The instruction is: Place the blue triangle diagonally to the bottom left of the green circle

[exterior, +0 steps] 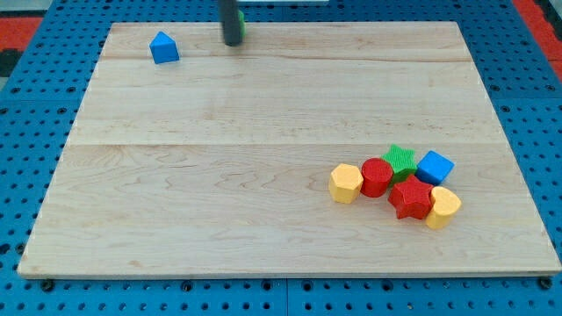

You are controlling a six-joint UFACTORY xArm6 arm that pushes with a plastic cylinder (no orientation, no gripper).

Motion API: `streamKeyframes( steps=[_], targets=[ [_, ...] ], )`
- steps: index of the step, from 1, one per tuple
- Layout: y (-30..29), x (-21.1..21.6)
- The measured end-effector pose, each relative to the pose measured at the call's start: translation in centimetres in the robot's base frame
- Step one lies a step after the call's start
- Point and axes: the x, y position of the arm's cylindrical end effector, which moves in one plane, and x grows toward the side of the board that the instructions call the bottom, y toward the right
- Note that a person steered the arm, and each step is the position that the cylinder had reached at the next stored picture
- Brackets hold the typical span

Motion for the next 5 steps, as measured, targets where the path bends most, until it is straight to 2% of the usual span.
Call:
streamKeyframes(
  steps=[1, 2, 3, 4, 5],
  targets=[
    [-0.7, 5.8],
    [-12.8, 6.9],
    [-22.6, -1.3],
    [-17.9, -4.0],
    [-14.0, 3.2]
  ],
)
